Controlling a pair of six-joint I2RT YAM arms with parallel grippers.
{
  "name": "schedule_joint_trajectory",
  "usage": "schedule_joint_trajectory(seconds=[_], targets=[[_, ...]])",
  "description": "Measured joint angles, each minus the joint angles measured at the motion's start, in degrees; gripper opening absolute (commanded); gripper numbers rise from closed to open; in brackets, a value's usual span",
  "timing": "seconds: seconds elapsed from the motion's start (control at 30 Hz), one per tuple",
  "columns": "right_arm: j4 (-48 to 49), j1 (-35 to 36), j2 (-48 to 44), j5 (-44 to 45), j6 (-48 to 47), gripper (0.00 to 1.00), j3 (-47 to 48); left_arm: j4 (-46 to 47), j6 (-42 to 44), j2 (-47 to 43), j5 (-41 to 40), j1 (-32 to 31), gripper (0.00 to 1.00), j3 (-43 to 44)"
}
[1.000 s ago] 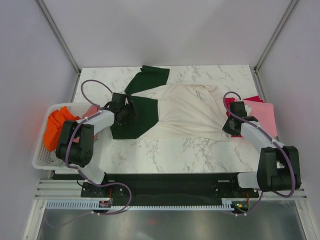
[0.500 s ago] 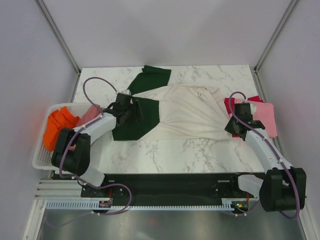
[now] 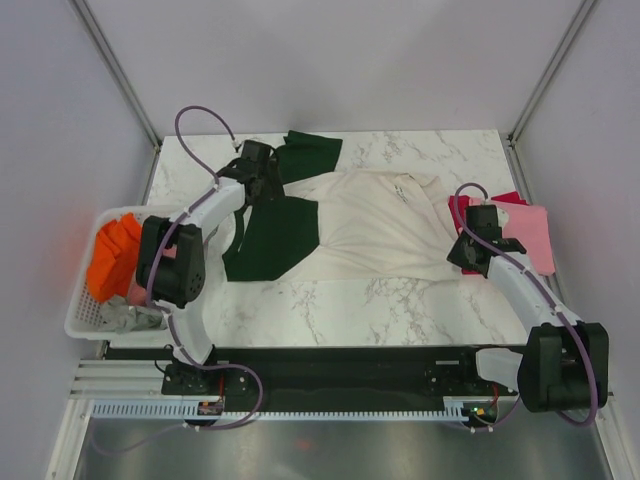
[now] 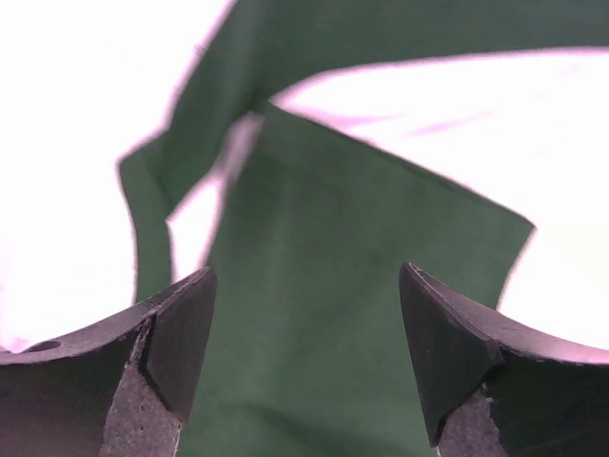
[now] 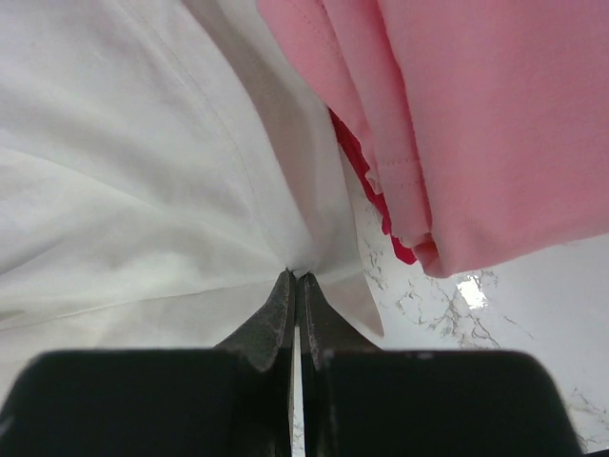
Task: Fold and stack the t-shirts
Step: Fold the tshirt
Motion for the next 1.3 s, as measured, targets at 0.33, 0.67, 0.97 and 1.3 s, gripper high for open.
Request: schedule_joint_trajectory(seconds=[0.33, 0.67, 0.97, 1.3], targets=[[1.05, 0.0, 1.81, -0.55, -0.2, 0.03, 0.0, -3.48, 2.58, 12.2, 1.38, 5.97, 0.67, 15.61], [1.68, 0.0, 2.08, -0.72, -0.26, 0.03, 0.0, -5.07, 3.04, 20.76, 6.62, 5.86, 0.52, 20.13], [1.68, 0.0, 2.27, -0.72, -0.39, 0.05, 0.0, -5.79, 3.54, 21.51, 8.15, 6.19, 0.02, 20.63], [2.91, 0.0, 4.22, -0.57, -0.66, 0.29, 0.0, -6.32, 3.06, 10.01, 8.5, 6.14, 0.02, 13.33]])
